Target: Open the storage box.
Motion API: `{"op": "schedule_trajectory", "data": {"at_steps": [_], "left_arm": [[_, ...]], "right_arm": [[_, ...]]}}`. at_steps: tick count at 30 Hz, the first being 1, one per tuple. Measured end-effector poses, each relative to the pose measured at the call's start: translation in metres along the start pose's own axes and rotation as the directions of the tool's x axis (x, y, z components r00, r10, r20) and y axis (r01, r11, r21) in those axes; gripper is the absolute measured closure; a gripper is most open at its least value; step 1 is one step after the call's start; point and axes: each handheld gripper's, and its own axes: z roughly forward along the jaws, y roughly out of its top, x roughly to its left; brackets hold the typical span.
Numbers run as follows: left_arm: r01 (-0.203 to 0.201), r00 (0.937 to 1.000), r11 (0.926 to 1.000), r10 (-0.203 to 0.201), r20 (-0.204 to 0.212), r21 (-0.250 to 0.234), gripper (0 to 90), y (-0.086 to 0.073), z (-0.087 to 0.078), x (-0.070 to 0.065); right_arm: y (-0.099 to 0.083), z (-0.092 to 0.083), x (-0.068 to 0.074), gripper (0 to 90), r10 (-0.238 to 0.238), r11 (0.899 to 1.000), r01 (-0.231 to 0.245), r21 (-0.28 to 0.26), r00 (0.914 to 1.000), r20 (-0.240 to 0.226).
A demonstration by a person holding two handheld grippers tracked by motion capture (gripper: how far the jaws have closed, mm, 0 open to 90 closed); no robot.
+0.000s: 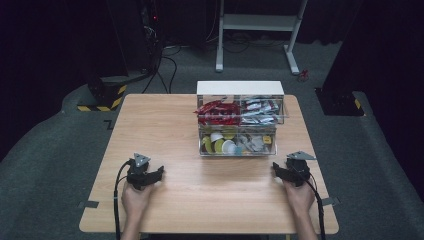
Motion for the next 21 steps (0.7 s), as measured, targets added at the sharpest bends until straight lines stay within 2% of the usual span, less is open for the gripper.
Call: {"op": "schedule_trajectory", "data": {"at_steps": [13,21], "left_arm": [[-0.002,1.0,1.0,0.002,0.001,0.0,30.4,-0.0001,-0.0001,-0.0001],[-0.001,1.0,1.0,0.001,0.002,0.001,30.3,-0.0001,-0.0001,-0.0001]], "right_arm": [[-0.0004,-0.0003,0.0,34.9,-0.007,1.0,0.007,0.001,1.0,-0.001],[-0.0012,-0.0011,0.0007,34.9,0.01,1.0,-0.01,0.002,0.9999,0.012]]}}
